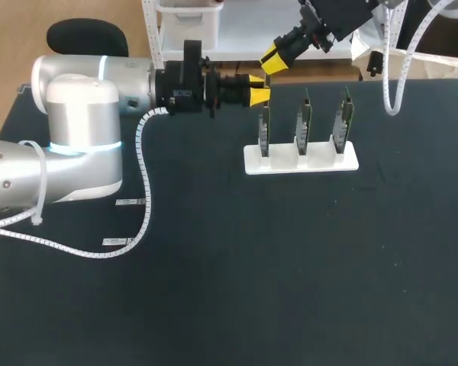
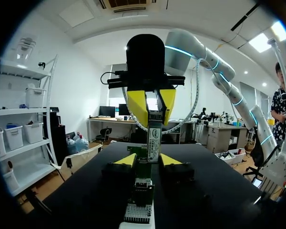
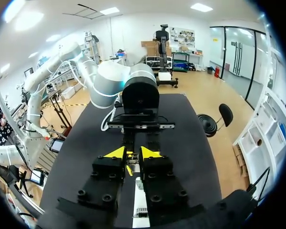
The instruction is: Pick up the optical module with the left hand, and insert it into the network port with the right hand.
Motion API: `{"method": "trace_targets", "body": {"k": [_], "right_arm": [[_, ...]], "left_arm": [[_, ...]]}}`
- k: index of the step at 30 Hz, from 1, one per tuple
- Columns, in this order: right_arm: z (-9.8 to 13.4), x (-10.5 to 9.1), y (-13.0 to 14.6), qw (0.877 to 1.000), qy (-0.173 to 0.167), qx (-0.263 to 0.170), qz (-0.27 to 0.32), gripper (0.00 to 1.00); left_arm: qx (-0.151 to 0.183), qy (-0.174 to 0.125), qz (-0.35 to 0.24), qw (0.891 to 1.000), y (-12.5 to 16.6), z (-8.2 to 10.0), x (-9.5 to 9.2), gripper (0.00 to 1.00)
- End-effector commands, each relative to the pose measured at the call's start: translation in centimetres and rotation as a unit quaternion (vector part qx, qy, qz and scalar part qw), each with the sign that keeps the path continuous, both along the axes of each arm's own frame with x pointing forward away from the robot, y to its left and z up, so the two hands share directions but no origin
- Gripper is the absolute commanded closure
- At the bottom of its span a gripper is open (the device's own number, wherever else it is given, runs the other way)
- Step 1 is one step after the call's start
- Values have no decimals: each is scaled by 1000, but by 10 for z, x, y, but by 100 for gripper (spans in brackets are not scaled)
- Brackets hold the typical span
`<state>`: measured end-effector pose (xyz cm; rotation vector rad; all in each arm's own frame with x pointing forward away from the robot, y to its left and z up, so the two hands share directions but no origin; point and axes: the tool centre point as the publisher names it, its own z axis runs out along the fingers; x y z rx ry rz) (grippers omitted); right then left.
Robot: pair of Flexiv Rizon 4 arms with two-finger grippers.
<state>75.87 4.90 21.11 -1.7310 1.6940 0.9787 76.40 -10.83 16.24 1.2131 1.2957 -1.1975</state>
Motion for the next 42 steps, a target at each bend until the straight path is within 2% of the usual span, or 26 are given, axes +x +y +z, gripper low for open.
{"method": "trace_targets", "body": {"k": [1, 7, 9, 12, 14, 16, 19, 26, 30, 33, 37, 42], "right_arm": [[0, 1, 0, 1000, 0, 1, 2, 100], [1, 5, -3, 1000, -1, 5, -7, 100], [1, 6, -5, 1000, -2, 6, -11, 100], [1, 8, -7, 1000, -1, 10, -15, 100], [1, 9, -8, 1000, -2, 10, -15, 100], [0, 9, -9, 1000, -2, 9, -15, 100], [0, 10, -10, 1000, 2, 8, -11, 100], [0, 10, -10, 1000, 3, 9, -6, 100], [0, 11, -10, 1000, 2, 9, -6, 100], [0, 12, -10, 1000, 1, 11, -8, 100], [0, 12, -10, 1000, 1, 13, -8, 100], [0, 11, -10, 1000, 3, 12, -7, 100]], "left_arm": [[-2, -1, 1, 1000, 0, -1, 1, 0], [6, -7, -3, 1000, 1, 0, 1, 0], [56, -22, -1, 998, 3, 4, 2, 0], [141, -57, 4, 988, 8, 8, 1, 0], [179, -68, 5, 982, 14, 9, 0, 0], [181, -66, 10, 981, 22, 8, -2, 0], [208, -59, 11, 976, 29, 4, -7, 0], [227, -17, 15, 974, 35, -12, -22, 0], [225, 7, 25, 974, 34, -24, -29, 0], [235, 17, 32, 971, 35, -31, -33, 0], [240, 20, 40, 970, 40, -35, -33, 0], [250, 3, 44, 967, 43, -33, -27, 0]]}}
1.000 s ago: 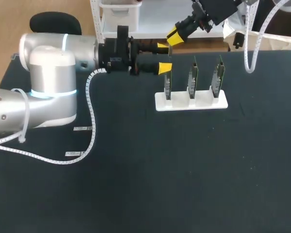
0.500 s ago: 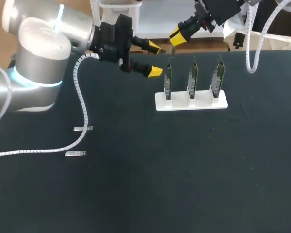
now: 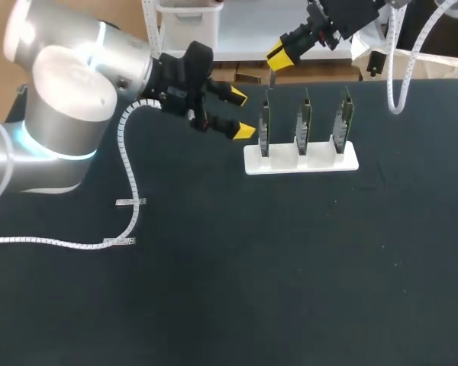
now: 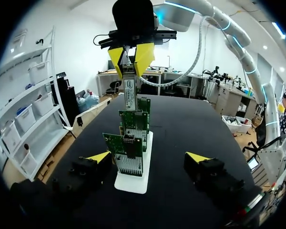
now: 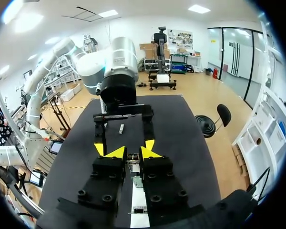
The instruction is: Pick up the optical module with the left hand, and insert it into the network port with the right hand.
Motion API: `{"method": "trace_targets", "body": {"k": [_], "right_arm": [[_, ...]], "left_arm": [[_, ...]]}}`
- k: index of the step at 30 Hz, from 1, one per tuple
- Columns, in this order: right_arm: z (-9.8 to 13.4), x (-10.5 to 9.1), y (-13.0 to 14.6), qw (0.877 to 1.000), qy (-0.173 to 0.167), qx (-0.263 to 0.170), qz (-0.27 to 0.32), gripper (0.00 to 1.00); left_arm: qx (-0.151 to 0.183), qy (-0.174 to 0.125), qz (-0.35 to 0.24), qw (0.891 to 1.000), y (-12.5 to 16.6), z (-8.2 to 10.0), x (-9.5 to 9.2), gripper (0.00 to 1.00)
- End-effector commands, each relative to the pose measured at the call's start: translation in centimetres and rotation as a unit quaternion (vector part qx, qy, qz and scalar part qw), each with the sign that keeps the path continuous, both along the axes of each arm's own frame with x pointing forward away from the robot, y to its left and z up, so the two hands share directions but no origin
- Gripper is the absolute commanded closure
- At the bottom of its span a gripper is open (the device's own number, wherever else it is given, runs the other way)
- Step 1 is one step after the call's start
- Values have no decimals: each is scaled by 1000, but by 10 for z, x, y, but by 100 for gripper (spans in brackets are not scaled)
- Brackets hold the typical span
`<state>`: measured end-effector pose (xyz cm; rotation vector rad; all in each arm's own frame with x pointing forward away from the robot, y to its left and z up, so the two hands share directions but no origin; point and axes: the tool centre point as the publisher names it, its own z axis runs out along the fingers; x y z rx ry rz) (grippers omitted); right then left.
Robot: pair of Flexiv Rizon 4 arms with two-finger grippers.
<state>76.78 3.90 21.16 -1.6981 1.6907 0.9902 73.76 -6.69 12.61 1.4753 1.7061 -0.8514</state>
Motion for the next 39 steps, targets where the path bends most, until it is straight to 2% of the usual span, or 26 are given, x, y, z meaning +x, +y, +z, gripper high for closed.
{"method": "trace_targets", "body": {"k": [1, 18, 39], "right_arm": [[-1, 2, 0, 1000, 1, 1, 2, 100], [0, 1, -3, 1000, 3, 9, -10, 100], [-1, 1, -6, 1000, 10, 13, -13, 100]], "left_arm": [[7, -10, -1, 1000, 2, 4, 1, 0], [19, -13, -21, 1000, -4, 8, 26, 0], [22, 0, -17, 1000, -6, 4, 24, 0]]}}
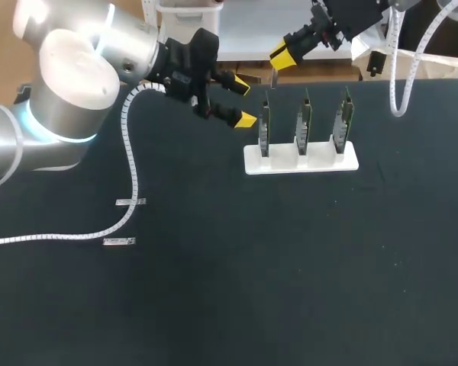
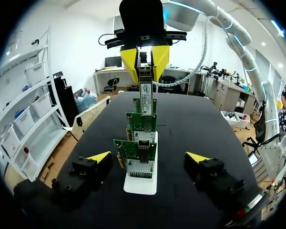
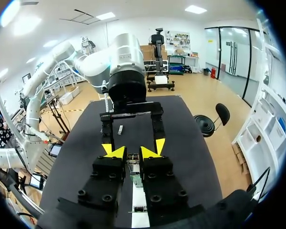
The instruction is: Pick up the optical module with the left hand, and insert it into the network port with the right hand.
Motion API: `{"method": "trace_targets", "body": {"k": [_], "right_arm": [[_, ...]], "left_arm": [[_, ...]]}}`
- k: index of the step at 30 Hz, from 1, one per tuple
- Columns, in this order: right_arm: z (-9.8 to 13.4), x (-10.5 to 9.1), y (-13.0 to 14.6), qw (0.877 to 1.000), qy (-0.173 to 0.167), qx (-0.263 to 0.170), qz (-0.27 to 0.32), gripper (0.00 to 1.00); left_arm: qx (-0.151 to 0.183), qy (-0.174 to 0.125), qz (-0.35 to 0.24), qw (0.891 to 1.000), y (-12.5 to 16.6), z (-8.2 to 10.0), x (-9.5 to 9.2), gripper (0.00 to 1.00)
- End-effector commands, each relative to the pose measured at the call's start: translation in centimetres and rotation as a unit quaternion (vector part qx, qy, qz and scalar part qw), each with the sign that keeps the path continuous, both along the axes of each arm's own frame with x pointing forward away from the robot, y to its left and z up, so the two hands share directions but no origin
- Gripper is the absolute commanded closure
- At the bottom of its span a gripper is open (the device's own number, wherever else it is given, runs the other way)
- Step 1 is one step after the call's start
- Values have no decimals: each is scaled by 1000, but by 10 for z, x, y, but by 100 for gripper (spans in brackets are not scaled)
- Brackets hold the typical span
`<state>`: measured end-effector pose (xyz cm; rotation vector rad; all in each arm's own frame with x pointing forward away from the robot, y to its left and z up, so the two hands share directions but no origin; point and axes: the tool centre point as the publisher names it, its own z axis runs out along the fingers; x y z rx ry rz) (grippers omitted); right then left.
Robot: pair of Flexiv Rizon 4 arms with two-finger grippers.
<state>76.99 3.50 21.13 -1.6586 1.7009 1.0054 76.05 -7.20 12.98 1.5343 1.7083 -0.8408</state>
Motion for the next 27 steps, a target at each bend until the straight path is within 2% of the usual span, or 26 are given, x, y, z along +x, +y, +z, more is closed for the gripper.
{"method": "trace_targets", "body": {"k": [1, 15, 27], "right_arm": [[-1, -1, -2, 1000, 3, 3, -1, 100], [-6, -6, 1, 1000, -1, 5, 18, 100], [-14, -7, 9, 1000, -6, -10, 19, 100]], "left_arm": [[3, 0, -1, 1000, -1, 1, 1, 0], [3, 0, -1, 1000, -1, 1, 2, 0], [3, 0, -1, 1000, -1, 1, 2, 0]]}}
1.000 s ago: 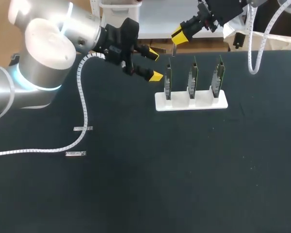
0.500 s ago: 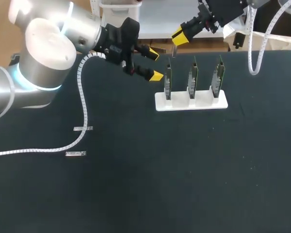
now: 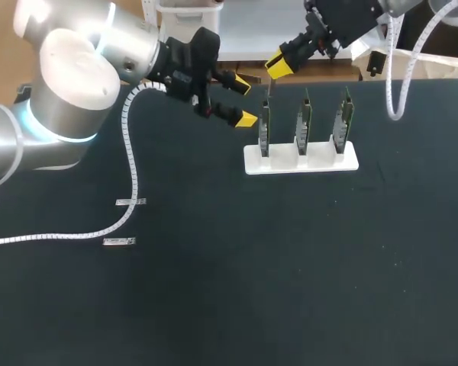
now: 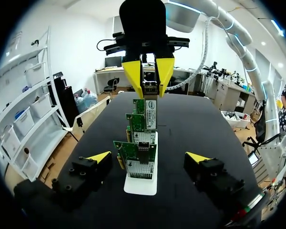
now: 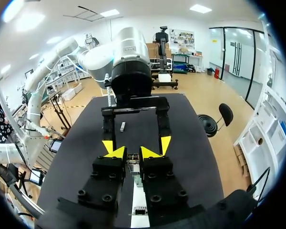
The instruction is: Pick up the optical module with the left hand, and insert it into the network port with the right hand.
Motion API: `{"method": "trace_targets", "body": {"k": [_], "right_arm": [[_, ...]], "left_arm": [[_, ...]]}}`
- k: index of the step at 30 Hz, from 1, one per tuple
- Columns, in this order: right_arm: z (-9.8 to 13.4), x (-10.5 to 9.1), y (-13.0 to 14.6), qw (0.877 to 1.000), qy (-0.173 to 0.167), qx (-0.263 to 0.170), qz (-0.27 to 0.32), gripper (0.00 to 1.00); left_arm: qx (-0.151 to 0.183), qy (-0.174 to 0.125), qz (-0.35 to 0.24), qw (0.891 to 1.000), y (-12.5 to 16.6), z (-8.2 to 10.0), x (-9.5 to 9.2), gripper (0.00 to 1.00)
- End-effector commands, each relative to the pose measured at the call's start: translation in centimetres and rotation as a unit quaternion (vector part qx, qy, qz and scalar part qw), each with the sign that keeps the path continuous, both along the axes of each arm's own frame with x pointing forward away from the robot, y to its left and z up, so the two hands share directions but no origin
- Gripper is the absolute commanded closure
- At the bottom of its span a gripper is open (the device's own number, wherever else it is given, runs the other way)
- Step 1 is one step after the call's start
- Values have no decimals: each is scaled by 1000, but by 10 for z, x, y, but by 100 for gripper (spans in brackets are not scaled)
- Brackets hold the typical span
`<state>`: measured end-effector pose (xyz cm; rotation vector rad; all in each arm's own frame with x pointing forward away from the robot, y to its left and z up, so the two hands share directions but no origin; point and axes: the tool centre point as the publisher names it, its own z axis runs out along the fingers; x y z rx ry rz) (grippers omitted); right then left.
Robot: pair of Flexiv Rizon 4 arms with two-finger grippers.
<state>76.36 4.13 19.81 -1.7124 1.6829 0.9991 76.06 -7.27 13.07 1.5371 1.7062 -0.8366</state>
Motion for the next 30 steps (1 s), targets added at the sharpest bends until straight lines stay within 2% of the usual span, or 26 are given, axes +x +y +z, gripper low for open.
{"method": "trace_targets", "body": {"k": [1, 30], "right_arm": [[-1, -2, 3, 1000, -1, -1, 0, 100], [-16, -1, 10, 999, -28, -25, -28, 100]], "left_arm": [[2, 1, -1, 1000, -1, 0, 2, 0], [2, 1, -1, 1000, -1, 0, 2, 0]]}}
